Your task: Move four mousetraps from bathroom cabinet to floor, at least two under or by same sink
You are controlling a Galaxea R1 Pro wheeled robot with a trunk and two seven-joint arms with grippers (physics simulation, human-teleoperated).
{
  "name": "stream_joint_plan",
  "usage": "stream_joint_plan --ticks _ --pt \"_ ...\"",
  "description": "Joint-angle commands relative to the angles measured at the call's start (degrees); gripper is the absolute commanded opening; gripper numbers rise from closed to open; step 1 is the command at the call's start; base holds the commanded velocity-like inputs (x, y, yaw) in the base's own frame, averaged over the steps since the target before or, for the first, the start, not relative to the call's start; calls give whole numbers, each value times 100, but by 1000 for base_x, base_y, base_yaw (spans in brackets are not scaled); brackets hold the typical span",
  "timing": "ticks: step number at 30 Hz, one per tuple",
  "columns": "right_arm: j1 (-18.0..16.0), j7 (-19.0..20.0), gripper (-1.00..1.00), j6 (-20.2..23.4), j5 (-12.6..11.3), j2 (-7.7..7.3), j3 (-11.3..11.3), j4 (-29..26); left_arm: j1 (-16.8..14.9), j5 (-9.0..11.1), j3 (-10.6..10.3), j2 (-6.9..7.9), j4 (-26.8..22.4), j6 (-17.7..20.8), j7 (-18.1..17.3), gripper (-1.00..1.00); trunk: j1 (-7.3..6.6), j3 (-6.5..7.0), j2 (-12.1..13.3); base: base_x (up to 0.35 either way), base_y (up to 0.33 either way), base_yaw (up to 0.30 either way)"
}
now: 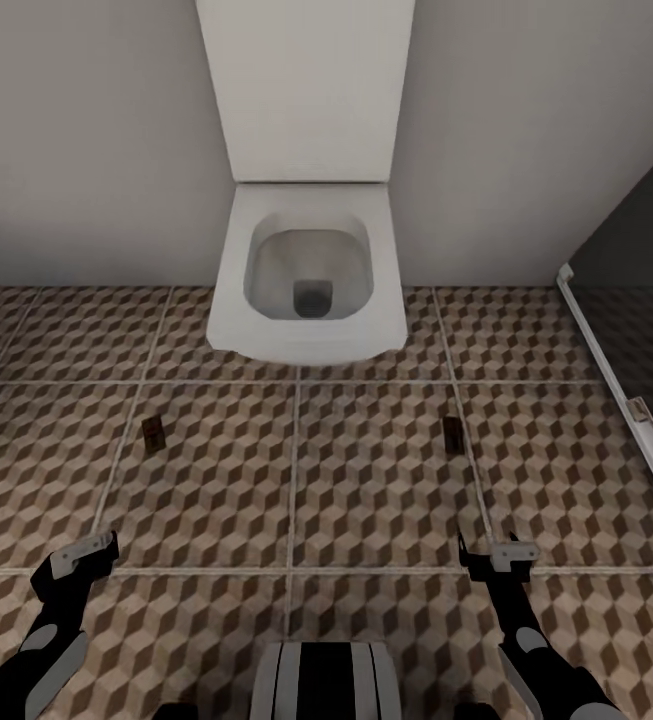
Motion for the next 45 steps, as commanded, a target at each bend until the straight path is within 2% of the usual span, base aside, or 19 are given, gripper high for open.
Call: stream_joint_plan --ticks 1,10,45 --pt "-2 -59 100 -1 45 -5 29 4 -4 32 -48 8 -2 -26 48 100 -7 20 0 -319 0 0" --pt "-2 -59 100 -1 46 -5 29 4 -4 32 -50 12 -2 -21 48 100 -30 219 12 -108 0 0" --pt "-2 -59 100 -1 45 -5 29 4 -4 23 -48 17 -2 -1 48 100 -120 995 59 -2 0 0"
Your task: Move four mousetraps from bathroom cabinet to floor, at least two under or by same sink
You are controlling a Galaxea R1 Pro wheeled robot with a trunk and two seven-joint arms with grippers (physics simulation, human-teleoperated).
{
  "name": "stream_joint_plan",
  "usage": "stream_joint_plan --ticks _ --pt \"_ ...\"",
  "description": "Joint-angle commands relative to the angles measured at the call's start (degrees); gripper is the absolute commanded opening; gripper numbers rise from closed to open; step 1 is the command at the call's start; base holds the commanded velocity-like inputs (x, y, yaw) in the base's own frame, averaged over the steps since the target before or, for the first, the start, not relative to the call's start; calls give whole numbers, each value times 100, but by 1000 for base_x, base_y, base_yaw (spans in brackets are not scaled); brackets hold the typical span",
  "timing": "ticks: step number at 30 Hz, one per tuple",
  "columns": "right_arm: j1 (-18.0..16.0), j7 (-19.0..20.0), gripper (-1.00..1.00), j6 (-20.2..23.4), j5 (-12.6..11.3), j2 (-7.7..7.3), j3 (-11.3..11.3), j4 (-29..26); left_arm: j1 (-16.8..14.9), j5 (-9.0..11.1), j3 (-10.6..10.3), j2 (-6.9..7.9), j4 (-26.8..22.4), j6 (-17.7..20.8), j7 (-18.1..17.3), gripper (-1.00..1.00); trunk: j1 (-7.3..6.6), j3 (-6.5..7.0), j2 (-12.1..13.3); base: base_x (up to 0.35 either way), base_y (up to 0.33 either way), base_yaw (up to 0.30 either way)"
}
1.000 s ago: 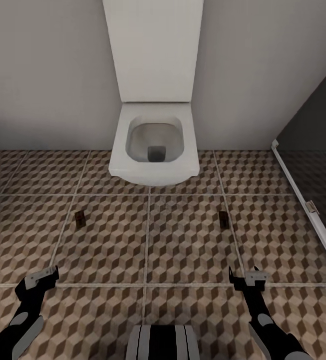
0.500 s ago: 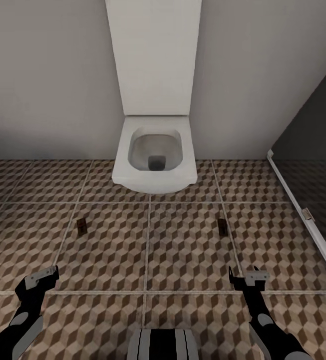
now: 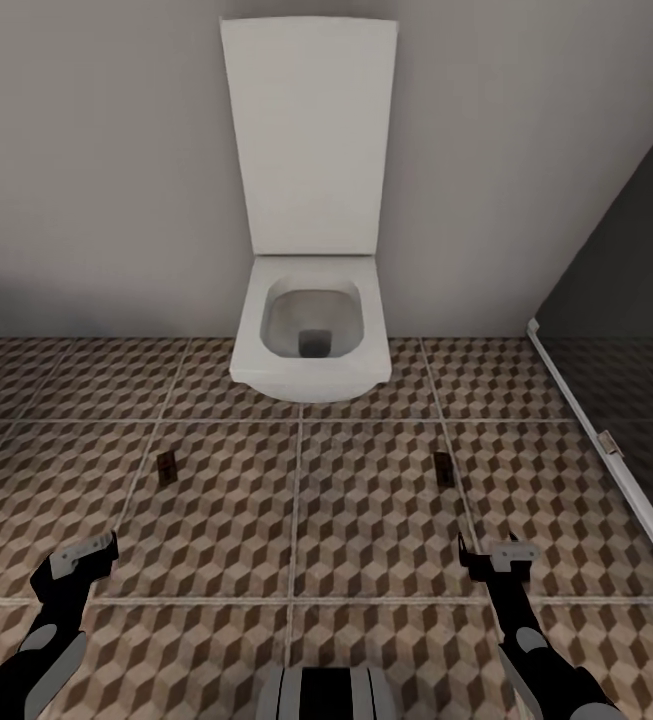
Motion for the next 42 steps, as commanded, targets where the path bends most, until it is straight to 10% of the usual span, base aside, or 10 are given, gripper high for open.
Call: stream_joint_plan --ticks 1,42 --pt "-3 -59 100 -1 45 -5 29 4 -4 32 -48 8 -2 -26 48 100 -3 19 0 0 0 0" --pt "-3 -59 100 11 -21 -5 29 31 -4 24 3 43 29 -17 81 100 -109 928 55 0 0 0"
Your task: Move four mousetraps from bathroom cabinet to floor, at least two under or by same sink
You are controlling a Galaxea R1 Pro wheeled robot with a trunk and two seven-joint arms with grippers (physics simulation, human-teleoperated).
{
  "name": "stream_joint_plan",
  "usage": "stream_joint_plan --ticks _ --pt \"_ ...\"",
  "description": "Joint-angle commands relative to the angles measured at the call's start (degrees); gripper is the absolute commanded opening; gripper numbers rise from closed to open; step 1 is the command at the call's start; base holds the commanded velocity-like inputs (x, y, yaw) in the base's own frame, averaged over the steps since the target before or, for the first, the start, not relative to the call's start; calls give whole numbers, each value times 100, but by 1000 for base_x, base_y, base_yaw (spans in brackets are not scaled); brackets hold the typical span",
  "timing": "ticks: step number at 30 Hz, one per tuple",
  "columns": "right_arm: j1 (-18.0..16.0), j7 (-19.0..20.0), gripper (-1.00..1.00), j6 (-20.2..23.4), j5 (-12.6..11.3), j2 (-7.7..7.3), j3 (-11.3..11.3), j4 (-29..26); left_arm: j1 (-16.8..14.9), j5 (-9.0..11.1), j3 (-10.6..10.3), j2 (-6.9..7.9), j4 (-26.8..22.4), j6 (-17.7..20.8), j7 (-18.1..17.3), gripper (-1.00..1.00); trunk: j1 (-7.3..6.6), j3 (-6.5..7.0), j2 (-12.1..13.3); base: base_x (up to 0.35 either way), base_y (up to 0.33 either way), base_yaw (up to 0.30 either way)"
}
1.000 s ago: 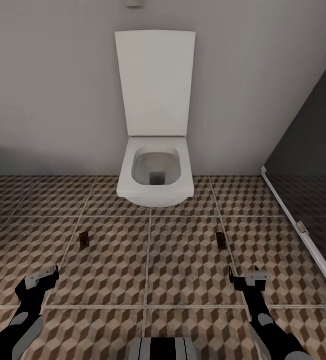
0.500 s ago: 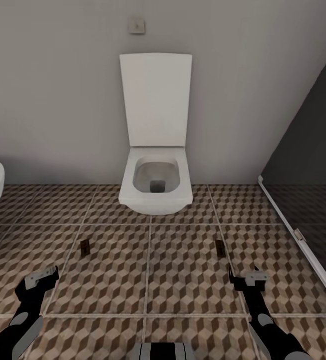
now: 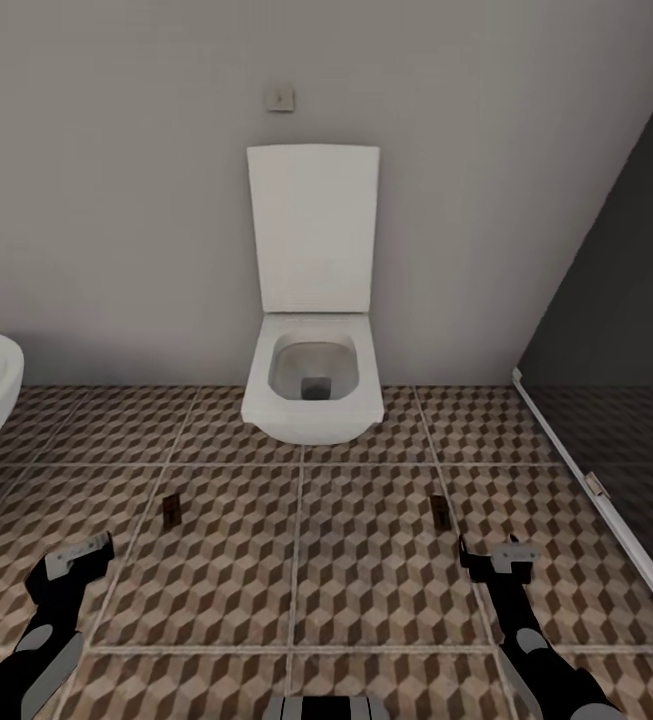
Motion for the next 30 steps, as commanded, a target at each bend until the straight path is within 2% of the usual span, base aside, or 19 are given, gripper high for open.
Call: stream_joint_plan --ticks 1,5,8,14,24,30 --pt "-3 -59 100 -1 37 -4 30 9 -4 32 -45 15 1 -26 50 100 -3 19 0 0 0 0" --pt "-3 -59 100 6 21 -4 22 38 -4 37 -22 46 102 -26 43 100 -14 107 5 0 0 0" --pt "-3 -59 100 9 14 -4 -34 104 -4 45 -21 35 392 -30 20 100 -21 174 9 0 0 0" --pt "-3 -24 100 14 3 -4 -310 503 -4 78 -27 1 1010 -52 -57 100 -37 307 17 0 0 0" --pt "-3 -13 100 12 5 3 -340 1095 -4 97 -29 -35 1484 -44 -120 100 -63 528 31 0 0 0" --pt "-3 -2 100 15 9 4 -340 1504 -2 101 -29 -144 1777 -51 -167 100 -78 661 39 0 0 0"
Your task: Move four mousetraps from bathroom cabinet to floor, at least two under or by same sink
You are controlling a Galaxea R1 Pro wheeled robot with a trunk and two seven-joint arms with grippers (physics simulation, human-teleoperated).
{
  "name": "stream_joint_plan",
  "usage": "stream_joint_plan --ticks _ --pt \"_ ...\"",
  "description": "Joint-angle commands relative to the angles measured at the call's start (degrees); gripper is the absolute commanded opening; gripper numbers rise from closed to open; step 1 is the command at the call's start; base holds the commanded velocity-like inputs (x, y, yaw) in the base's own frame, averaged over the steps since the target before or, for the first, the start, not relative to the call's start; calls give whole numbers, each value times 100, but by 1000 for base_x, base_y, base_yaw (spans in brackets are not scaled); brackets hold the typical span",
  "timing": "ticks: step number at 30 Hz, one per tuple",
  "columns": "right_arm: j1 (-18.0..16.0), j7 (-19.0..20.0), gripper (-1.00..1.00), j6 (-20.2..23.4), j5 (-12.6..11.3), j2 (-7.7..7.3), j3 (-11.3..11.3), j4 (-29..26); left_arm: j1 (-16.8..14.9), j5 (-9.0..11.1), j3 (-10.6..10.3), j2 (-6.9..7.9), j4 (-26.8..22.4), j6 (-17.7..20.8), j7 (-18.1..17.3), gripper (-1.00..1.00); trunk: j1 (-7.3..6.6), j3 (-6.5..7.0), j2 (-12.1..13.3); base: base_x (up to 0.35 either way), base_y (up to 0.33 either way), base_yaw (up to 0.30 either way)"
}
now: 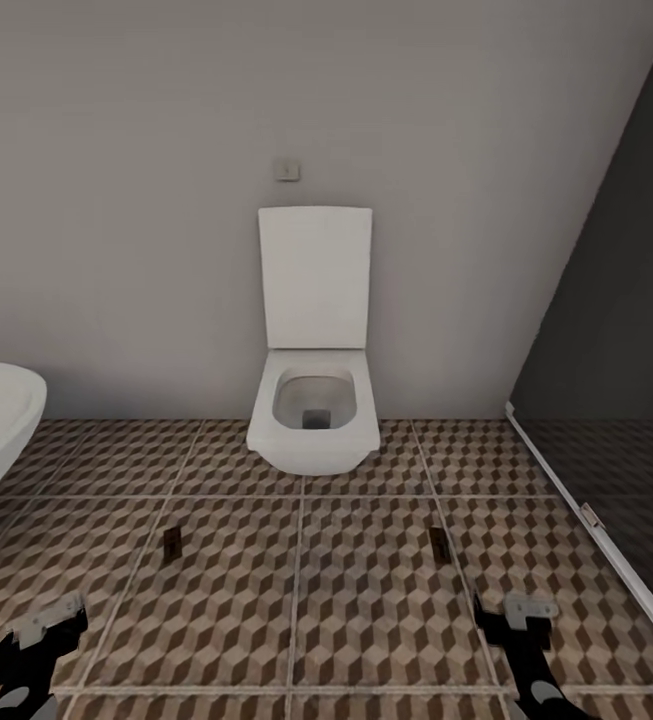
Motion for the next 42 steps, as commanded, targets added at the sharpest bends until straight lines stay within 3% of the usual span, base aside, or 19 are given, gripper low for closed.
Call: stream_joint_plan --ticks 1,6,19,42 --pt "-4 -29 100 -9 38 1 -3 100 0 18 -49 -36 86 -13 20 100 -4 18 0 0 0 0" --pt "-4 -26 100 0 54 1 10 525 3 18 -49 -187 683 -28 -68 100 -17 129 6 0 0 0" --pt "9 -26 100 12 72 9 31 1085 12 27 -49 -292 1495 -14 -157 100 -50 417 24 0 0 0" --pt "45 -37 100 13 70 7 32 1397 53 18 -49 -363 2018 -28 -401 100 -109 927 55 0 0 0"
